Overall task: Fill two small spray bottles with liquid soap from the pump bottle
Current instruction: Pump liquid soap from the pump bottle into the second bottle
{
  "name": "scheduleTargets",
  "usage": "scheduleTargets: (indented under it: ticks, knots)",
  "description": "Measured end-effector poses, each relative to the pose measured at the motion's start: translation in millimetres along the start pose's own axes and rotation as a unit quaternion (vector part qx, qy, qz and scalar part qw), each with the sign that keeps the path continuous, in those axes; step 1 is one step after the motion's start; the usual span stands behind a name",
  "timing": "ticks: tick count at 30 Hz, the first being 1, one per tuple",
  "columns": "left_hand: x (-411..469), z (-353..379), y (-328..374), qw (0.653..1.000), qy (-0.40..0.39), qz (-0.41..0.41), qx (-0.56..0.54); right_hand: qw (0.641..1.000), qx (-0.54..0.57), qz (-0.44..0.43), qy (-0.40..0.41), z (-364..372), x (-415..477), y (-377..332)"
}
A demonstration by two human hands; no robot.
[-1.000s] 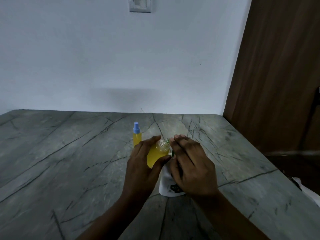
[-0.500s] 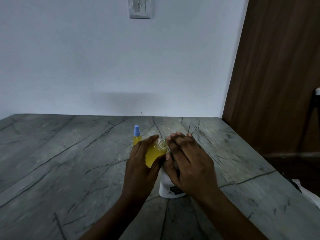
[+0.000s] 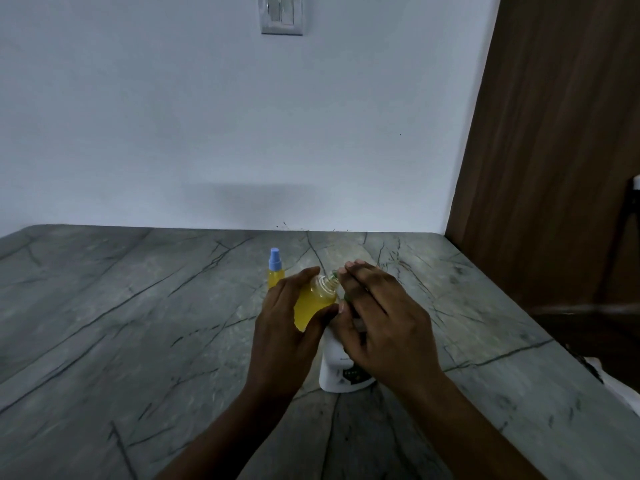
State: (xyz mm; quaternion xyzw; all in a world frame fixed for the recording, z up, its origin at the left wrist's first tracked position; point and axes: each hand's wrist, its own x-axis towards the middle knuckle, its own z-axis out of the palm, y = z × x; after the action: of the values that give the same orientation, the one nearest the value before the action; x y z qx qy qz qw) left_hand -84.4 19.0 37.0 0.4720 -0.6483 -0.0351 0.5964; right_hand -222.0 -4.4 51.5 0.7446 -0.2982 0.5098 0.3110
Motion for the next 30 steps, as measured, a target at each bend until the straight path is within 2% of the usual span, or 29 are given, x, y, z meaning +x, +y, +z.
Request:
scheduleTargets:
  ticks: [9,17,30]
  knots:
    - [1,0,4,1.000,-0.013,-0.013,-0.001,0.999,0.008,0.016,-0.029,-1,1,0]
    - [-3,2,-1,1.000,-0.016,-0.008,0.018,0.999,0.041,0.021,0.013,12,-16,0]
    - [-6,3,-5,0.999,-0.009,0.002,0.031,0.998,0.045,0.033,0.008,10,-17,-2]
